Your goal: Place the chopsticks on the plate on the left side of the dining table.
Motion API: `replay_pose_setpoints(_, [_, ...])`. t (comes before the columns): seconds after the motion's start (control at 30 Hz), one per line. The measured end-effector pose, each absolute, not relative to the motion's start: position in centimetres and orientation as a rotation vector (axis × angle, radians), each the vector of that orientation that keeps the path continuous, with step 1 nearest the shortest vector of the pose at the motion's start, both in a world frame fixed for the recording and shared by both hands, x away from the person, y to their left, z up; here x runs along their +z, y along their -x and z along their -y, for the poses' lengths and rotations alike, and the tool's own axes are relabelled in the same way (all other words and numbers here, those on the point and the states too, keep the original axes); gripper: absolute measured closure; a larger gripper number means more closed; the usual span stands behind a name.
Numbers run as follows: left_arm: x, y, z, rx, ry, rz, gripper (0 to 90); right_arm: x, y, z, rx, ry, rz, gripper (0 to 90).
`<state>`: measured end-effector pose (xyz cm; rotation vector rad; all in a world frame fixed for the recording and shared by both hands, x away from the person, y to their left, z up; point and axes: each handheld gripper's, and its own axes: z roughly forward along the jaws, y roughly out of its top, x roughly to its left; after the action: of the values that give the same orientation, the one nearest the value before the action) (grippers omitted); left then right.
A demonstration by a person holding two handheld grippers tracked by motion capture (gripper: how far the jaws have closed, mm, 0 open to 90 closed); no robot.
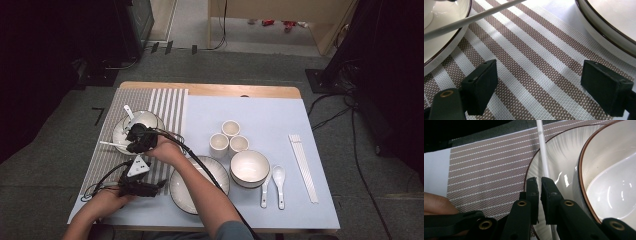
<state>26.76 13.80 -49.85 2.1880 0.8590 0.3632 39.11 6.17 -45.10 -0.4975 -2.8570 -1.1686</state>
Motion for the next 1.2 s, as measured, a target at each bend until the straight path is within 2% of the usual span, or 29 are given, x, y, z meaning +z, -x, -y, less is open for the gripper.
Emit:
replay_pose_setpoints(0.6, [-49.9, -26.8, -13.8, 0.362, -2.183, -0.862, 14.6, -44.8, -39.0, -5.9, -1.208, 0.501, 2.817, 84.3])
replay_pose_setpoints(1.2, [-49.9, -26.8, -13.8, 0.364, -2.186, -0.86, 14.6, -42.0, -38.9, -4.3, -1.307, 0.56, 2.781, 81.5])
